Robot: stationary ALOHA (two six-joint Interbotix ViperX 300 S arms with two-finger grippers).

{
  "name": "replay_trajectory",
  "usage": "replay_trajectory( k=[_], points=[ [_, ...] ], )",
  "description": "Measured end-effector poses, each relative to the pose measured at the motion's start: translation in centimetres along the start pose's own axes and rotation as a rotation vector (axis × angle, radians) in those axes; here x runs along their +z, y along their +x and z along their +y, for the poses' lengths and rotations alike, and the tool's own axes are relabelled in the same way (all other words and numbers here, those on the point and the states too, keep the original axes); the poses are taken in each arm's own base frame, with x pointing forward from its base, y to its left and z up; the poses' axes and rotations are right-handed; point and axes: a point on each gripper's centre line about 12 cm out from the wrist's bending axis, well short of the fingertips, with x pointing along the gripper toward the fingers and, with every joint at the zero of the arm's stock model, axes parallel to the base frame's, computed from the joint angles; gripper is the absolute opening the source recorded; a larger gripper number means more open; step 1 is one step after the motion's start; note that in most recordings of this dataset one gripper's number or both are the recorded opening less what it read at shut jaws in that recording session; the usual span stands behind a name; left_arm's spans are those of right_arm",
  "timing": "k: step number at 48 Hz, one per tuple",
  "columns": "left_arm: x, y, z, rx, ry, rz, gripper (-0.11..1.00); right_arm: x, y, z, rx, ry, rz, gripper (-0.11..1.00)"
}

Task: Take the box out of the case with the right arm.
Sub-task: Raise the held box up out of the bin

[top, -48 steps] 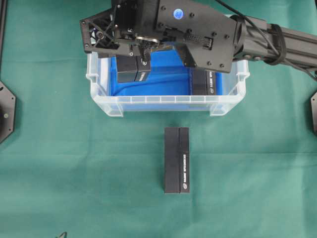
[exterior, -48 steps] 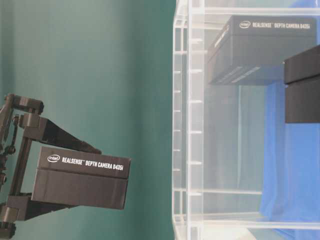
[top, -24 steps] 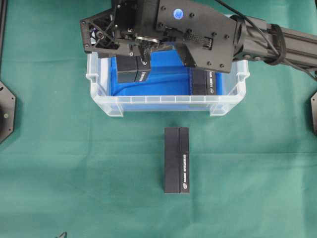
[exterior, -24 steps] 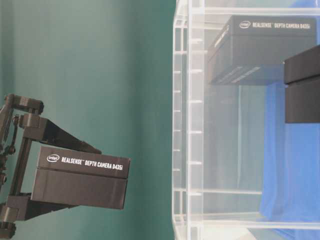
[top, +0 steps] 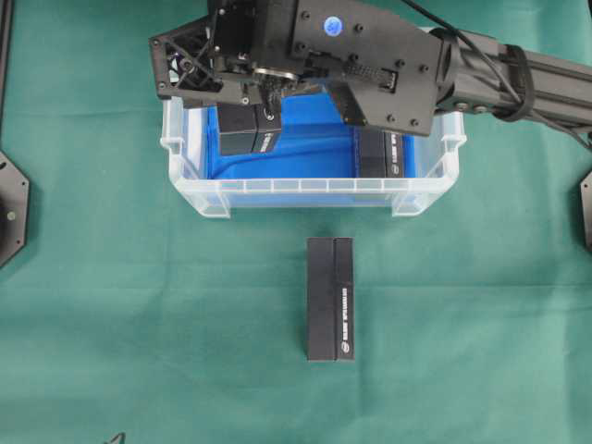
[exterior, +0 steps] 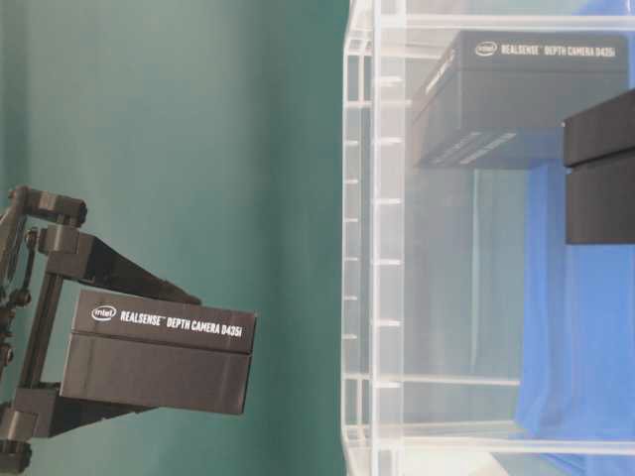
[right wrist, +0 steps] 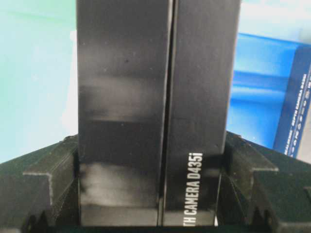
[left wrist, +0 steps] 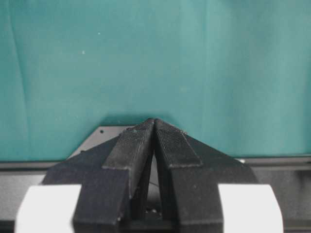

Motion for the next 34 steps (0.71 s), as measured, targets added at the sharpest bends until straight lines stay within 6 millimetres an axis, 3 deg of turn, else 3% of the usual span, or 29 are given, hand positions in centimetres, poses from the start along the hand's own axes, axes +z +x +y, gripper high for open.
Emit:
replay_trajectory(
  k=[34],
  points=[
    [0.0,0.0,-0.02,-0.002,0.001,0.0,0.0,-0.25,0.02,0.02,0.001,0.006,0.014,0.69]
  ],
)
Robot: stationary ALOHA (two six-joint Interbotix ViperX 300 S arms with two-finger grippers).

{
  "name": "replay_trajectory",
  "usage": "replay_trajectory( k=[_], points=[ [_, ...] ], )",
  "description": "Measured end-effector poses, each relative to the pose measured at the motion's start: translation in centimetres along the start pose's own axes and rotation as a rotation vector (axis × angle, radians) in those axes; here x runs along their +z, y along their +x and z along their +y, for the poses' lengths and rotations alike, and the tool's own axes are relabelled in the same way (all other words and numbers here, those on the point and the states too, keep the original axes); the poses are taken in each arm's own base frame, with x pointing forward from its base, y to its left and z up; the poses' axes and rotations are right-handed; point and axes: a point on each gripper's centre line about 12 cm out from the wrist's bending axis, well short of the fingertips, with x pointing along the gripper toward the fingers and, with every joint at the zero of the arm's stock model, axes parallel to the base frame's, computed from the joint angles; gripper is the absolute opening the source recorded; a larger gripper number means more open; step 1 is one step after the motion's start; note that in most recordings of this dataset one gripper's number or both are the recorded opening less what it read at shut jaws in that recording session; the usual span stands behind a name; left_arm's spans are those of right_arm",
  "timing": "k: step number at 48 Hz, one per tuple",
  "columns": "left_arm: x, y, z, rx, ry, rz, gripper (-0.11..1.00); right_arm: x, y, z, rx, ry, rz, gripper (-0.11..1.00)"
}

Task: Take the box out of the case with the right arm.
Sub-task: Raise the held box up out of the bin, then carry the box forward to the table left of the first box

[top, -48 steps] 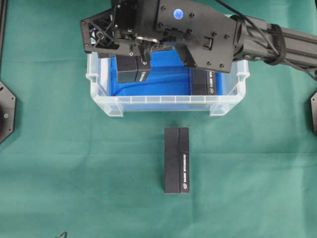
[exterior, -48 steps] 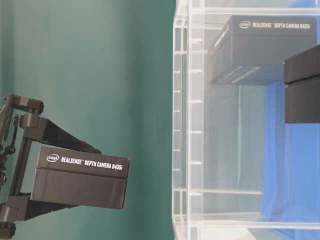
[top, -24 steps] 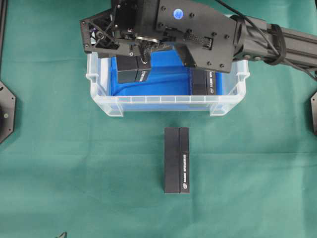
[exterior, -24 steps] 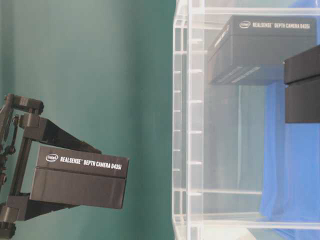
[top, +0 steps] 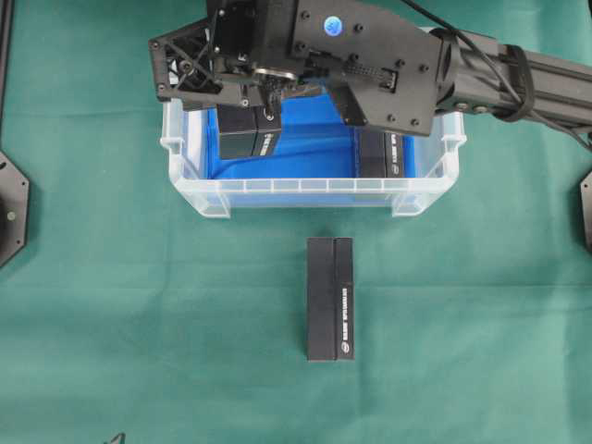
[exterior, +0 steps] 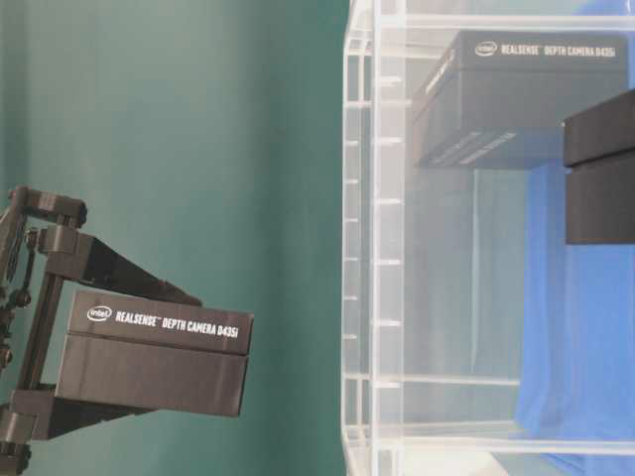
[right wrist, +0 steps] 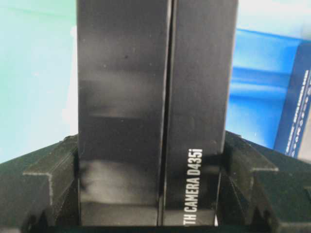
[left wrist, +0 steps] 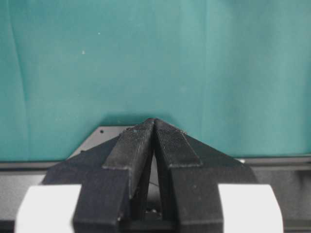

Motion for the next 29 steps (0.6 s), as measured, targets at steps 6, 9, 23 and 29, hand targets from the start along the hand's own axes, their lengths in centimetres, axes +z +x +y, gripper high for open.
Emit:
replay_trajectory(
  k=[6,9,23,29],
  points=[
    [0.0,0.0,0.0,0.0,0.0,0.0,0.0,-0.6,-0.2,0.1,0.006,0.003,0.007,0.69],
    [0.0,0.0,0.0,0.002,0.002,0.0,0.0,-1.2,-0.4,0.1,0.008,0.005,0.012,0.69],
    [0.0,0.0,0.0,0.002,0.002,0.0,0.0,-6.5,-2.2,0.2,0.014,0.013,0.045,0.69],
    [0.0,0.0,0.0,0.002,0.002,0.0,0.0,-9.2,-3.2,-0.1,0.007,0.017,0.06,0.69]
  ],
)
